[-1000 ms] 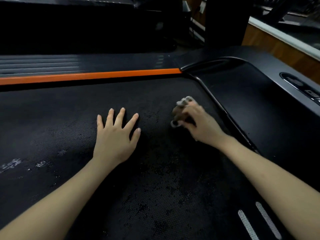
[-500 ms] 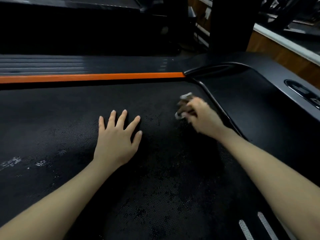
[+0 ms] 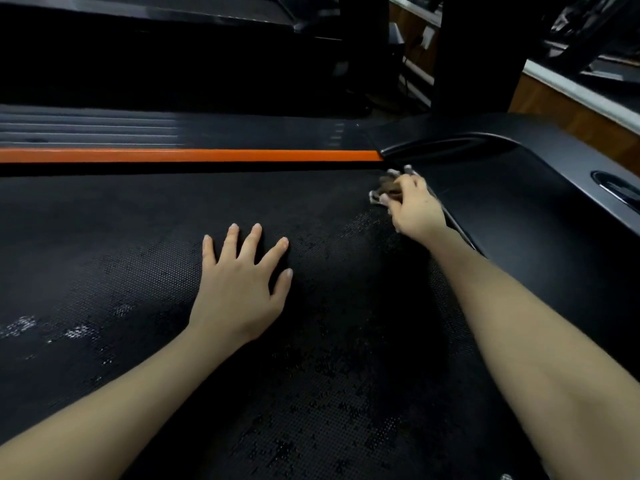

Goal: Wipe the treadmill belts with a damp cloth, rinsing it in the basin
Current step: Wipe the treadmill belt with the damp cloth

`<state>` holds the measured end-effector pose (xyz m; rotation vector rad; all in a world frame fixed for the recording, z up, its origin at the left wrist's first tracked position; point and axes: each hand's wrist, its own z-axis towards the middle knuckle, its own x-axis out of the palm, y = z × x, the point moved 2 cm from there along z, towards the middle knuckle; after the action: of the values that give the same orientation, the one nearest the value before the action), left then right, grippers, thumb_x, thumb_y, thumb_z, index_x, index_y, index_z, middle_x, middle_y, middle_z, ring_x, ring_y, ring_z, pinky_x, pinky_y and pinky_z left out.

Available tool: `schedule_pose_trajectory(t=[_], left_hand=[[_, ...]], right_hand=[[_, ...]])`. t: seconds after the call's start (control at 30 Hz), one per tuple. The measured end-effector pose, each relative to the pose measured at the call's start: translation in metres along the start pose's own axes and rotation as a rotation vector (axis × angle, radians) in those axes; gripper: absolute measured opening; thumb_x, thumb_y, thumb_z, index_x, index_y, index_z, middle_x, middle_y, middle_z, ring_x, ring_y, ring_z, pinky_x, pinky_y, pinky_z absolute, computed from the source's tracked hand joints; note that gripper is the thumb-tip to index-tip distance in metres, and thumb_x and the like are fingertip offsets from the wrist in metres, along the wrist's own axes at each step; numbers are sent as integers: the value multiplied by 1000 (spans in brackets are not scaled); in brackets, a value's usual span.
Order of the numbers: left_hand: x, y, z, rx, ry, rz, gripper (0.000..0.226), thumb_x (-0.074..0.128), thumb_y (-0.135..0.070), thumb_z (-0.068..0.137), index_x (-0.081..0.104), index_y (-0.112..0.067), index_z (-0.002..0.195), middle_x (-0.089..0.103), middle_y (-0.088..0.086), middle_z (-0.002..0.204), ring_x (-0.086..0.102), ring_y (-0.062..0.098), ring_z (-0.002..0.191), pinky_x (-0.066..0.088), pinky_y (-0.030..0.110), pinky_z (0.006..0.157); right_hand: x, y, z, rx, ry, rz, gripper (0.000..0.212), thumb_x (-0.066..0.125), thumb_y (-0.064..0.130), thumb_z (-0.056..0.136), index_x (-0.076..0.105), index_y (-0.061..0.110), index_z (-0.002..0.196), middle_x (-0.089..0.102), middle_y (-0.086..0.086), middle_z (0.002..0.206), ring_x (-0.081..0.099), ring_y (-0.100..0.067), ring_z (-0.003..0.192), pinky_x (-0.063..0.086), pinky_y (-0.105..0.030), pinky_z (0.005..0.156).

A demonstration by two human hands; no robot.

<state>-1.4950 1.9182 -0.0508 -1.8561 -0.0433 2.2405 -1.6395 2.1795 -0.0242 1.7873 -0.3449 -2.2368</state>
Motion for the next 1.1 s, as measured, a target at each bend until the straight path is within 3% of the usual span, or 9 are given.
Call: schedule_pose_trajectory(t=[0.07, 0.13, 0.27, 0.4, 0.53, 0.63, 0.73, 0.83, 1.1], left_hand=[[0, -2, 1, -4, 6, 9, 68, 12, -57, 86, 44, -30, 140, 36, 13, 150, 24, 39, 140, 11, 61, 112], [1, -2, 2, 1, 9, 18, 67, 14, -56, 87, 46, -29, 139, 39, 15, 148, 27, 40, 139, 14, 63, 111], [0, 0, 1, 5, 9, 8, 64, 18, -54, 88, 50, -28, 136, 43, 16, 145, 31, 41, 137, 17, 64, 110], [1, 2, -1, 9, 0, 10, 64, 16, -55, 89, 47, -29, 139, 40, 14, 147, 28, 40, 139, 15, 62, 112], [2, 1, 0, 10, -4, 16, 63, 18, -54, 88, 48, -27, 137, 42, 16, 145, 30, 42, 137, 17, 65, 109], [2, 1, 1, 10, -2, 15, 66, 15, -55, 87, 46, -28, 139, 39, 15, 148, 27, 41, 139, 14, 64, 111], [3, 2, 0, 15, -5, 11, 66, 14, -55, 88, 45, -29, 140, 38, 14, 148, 26, 40, 139, 14, 63, 111], [3, 5, -1, 25, -12, 7, 64, 16, -55, 89, 45, -30, 140, 39, 13, 148, 27, 39, 140, 14, 61, 112], [3, 5, 0, 27, -24, 5, 62, 18, -55, 89, 48, -29, 138, 42, 14, 146, 30, 40, 138, 16, 62, 111]], right_hand=[[7, 10, 7, 86, -89, -78, 46, 50, 35, 94, 43, 10, 132, 36, -17, 143, 35, -36, 129, 26, -43, 109], [24, 42, 1, -30, -86, -108, 43, 51, 37, 93, 47, 9, 125, 39, -17, 140, 33, -36, 129, 18, -46, 112], [36, 78, -17, -269, 59, 45, 38, 54, 36, 92, 50, 15, 123, 37, -8, 143, 33, -31, 131, 30, -46, 108], [18, 26, 14, -70, 15, -48, 39, 51, 37, 93, 46, 15, 125, 39, -12, 139, 41, -38, 122, 36, -45, 99], [24, 26, 36, 155, -97, -73, 43, 47, 36, 95, 42, 12, 130, 37, -17, 141, 29, -39, 131, 20, -49, 111], [42, 74, 40, 69, -71, -92, 41, 47, 39, 94, 46, 13, 125, 33, -19, 144, 26, -42, 133, 8, -54, 114], [52, 95, 33, -75, -11, -19, 34, 47, 39, 94, 47, 16, 120, 29, -17, 145, 24, -39, 135, 17, -52, 113], [35, 65, 38, -85, 24, -54, 36, 49, 35, 94, 46, 17, 125, 32, -12, 145, 28, -35, 133, 28, -46, 108], [2, -3, 37, -74, 1, -175, 35, 47, 12, 91, 47, 9, 125, 39, -12, 142, 27, -35, 134, 15, -45, 114]])
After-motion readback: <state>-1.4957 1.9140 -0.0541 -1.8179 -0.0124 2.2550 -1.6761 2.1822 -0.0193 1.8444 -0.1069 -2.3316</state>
